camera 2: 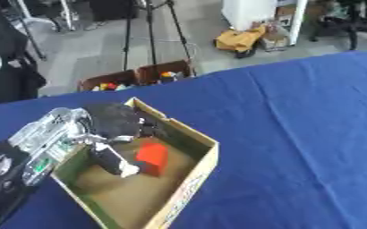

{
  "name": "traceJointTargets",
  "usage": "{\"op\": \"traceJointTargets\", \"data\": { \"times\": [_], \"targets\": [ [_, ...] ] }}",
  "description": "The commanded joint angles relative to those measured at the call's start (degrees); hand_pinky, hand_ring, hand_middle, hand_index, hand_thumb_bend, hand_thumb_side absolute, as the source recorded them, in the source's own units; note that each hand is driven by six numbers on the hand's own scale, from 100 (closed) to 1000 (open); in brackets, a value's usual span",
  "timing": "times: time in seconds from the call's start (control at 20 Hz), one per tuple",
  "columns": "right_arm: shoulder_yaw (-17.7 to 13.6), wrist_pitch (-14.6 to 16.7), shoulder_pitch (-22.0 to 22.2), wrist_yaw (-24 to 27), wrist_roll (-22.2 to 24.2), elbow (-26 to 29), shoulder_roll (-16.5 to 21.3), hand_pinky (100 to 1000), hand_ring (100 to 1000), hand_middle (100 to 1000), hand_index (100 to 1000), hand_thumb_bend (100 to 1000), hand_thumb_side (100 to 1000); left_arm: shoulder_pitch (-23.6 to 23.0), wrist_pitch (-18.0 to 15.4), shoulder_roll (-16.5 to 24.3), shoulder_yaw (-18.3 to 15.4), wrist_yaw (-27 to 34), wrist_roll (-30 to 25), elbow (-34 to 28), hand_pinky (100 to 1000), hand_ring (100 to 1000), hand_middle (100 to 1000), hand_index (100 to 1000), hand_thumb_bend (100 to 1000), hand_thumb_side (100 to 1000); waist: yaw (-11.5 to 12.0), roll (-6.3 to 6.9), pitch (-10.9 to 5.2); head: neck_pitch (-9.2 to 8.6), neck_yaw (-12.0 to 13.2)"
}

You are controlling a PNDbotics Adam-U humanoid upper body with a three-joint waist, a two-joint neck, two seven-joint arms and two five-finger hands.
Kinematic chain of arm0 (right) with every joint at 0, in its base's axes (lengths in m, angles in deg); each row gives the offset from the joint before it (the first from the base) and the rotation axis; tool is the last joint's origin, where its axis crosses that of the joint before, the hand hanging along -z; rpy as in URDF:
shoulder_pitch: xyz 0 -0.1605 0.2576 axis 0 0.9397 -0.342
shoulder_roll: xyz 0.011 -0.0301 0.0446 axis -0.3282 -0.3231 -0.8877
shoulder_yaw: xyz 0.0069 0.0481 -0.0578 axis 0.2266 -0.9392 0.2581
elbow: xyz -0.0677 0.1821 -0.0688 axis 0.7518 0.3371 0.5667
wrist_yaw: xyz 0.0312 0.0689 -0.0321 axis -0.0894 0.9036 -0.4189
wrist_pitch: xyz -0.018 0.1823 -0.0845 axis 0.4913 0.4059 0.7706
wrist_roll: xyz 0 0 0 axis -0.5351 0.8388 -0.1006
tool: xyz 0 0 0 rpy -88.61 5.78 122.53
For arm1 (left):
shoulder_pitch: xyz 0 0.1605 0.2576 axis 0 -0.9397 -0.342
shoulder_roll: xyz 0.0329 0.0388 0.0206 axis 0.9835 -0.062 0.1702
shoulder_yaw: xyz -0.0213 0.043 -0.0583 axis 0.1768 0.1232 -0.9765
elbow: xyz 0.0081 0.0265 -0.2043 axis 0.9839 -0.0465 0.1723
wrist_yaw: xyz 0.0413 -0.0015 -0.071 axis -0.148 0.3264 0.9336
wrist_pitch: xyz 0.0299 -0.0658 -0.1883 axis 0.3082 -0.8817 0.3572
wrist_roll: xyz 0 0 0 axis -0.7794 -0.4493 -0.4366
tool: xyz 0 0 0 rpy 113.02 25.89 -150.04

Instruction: Pick up objects on the table and place them in the box.

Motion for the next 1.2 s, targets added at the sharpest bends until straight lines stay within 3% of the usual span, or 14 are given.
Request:
{"op": "traceJointTargets", "data": {
  "times": [0.05, 0.1, 0.15, 0.2, 0.35, 0.4, 0.6, 0.7, 0.85, 1.0, 1.05, 1.2],
  "targets": [
    [-0.1, -0.2, -0.8, 0.3, -0.3, 1.0, 0.7, 742, 689, 789, 732, 100, 552, 1.2, -0.2, 0.5, -0.9, 0.2, -0.9, -0.8, 675, 867, 887, 1000, 156, 674, -0.2, 0.20, 0.04, -0.40, 0.2],
    [-0.2, -0.2, -0.7, 0.2, -0.3, 1.0, 0.6, 742, 689, 790, 731, 100, 554, 1.2, -0.2, 0.4, -1.0, 0.3, -1.0, -0.8, 677, 871, 894, 1000, 164, 689, -0.2, 0.19, 0.08, -0.34, 0.2],
    [-0.2, -0.3, -0.6, 0.2, -0.3, 1.0, 0.6, 742, 690, 790, 731, 100, 557, 1.1, -0.1, 0.2, -1.4, 0.6, -1.0, -1.1, 686, 878, 902, 1000, 116, 754, -0.1, 0.15, 0.12, -0.24, 0.2],
    [-0.2, -0.3, -0.6, 0.2, -0.4, 1.0, 0.6, 742, 690, 790, 731, 100, 554, 1.1, 0.2, 0.0, -1.9, 1.0, -0.8, -1.5, 692, 880, 905, 1000, 164, 745, 0.0, 0.12, 0.12, -0.14, 0.1],
    [-0.3, -0.3, -0.5, 0.1, -0.6, 1.0, 0.7, 742, 690, 789, 731, 100, 553, 1.2, 3.2, -0.1, -5.1, 3.2, 3.0, -5.4, 679, 867, 886, 1000, 213, 972, 0.3, -0.09, 0.04, 0.11, -0.1],
    [-0.4, -0.3, -0.5, 0.0, -0.7, 1.0, 0.8, 742, 690, 789, 731, 100, 553, 1.1, 4.7, 0.0, -6.3, 4.2, 5.2, -7.0, 678, 864, 881, 1000, 218, 1000, 0.4, -0.15, 0.00, 0.22, -0.3],
    [-0.6, -0.3, -0.2, -0.2, -1.0, 1.0, 0.9, 741, 690, 788, 731, 100, 552, 0.8, 13.1, 1.0, -12.1, 10.7, 17.4, -14.6, 645, 835, 859, 1000, 199, 1000, 0.9, -0.35, -0.27, 0.55, -1.0],
    [-0.6, -0.4, 0.0, -0.3, -1.1, 1.0, 0.9, 741, 690, 788, 731, 100, 552, 0.6, 16.4, 2.0, -13.9, 13.8, 20.7, -17.6, 644, 834, 859, 1000, 202, 1000, 1.2, -0.44, -0.44, 0.65, -1.3],
    [-0.8, -0.4, 0.1, -0.5, -1.3, 1.0, 1.0, 741, 691, 787, 731, 100, 550, -0.2, 20.8, 3.6, -16.8, 18.3, 24.4, -21.6, 630, 817, 842, 1000, 108, 1000, 1.7, -0.70, -0.69, 0.61, -1.8],
    [-1.0, -0.4, 0.2, -0.7, -1.6, 1.0, 1.1, 740, 691, 786, 732, 100, 550, -2.0, 23.4, 4.9, -19.7, 24.8, 30.3, -25.4, 641, 810, 824, 991, 160, 1000, 2.3, -1.13, -0.80, 0.42, -2.5],
    [-1.1, -0.4, 0.2, -0.8, -1.7, 1.0, 1.1, 740, 691, 786, 732, 100, 549, -2.7, 23.9, 5.4, -20.8, 27.8, 32.8, -26.4, 631, 797, 807, 975, 100, 1000, 2.6, -1.28, -0.83, 0.36, -2.8],
    [-1.3, -0.3, 0.1, -1.0, -2.1, 1.0, 1.3, 739, 692, 784, 732, 100, 547, -5.2, 25.2, 6.7, -24.1, 37.1, 40.6, -27.6, 607, 774, 785, 960, 100, 1000, 3.4, -1.72, -0.97, 0.24, -3.5]
  ]
}}
